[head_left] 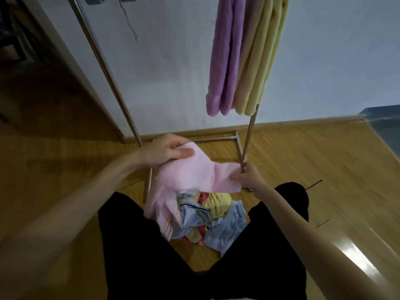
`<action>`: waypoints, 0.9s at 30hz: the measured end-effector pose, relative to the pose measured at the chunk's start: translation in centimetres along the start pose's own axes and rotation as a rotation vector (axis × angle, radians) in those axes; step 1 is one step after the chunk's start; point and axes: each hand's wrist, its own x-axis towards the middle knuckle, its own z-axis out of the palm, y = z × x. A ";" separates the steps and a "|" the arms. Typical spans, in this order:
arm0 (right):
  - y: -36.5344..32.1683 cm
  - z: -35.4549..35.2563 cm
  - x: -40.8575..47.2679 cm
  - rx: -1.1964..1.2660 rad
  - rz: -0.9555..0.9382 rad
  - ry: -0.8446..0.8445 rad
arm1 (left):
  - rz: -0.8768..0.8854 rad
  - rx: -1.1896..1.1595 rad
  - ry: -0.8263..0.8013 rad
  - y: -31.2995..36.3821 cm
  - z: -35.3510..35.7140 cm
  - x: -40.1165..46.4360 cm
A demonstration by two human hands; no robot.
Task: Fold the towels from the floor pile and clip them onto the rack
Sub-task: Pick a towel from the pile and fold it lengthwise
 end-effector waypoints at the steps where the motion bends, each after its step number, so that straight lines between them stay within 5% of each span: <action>1: -0.2 0.2 0.0 -0.107 -0.044 -0.056 | -0.002 0.044 -0.033 0.7 -0.2 0.0; 3: -1.1 0.3 -0.1 -0.292 -0.218 -0.118 | -0.005 0.107 -0.108 2.2 -0.4 0.2; 6: -3.8 0.0 -1.3 -0.021 -0.488 -0.364 | 0.010 0.154 -0.188 3.8 -0.3 0.5; 12: -7.5 -0.3 -3.2 0.229 -0.512 -0.905 | 0.009 0.240 -0.223 5.2 -0.5 0.9; 20: -8.8 -1.0 -3.8 0.050 -0.530 -0.784 | -0.052 0.265 -0.205 5.1 -1.4 0.5; 27: -9.3 -5.0 -3.8 0.200 -0.512 -0.832 | -0.104 0.278 -0.190 4.3 -3.2 -1.3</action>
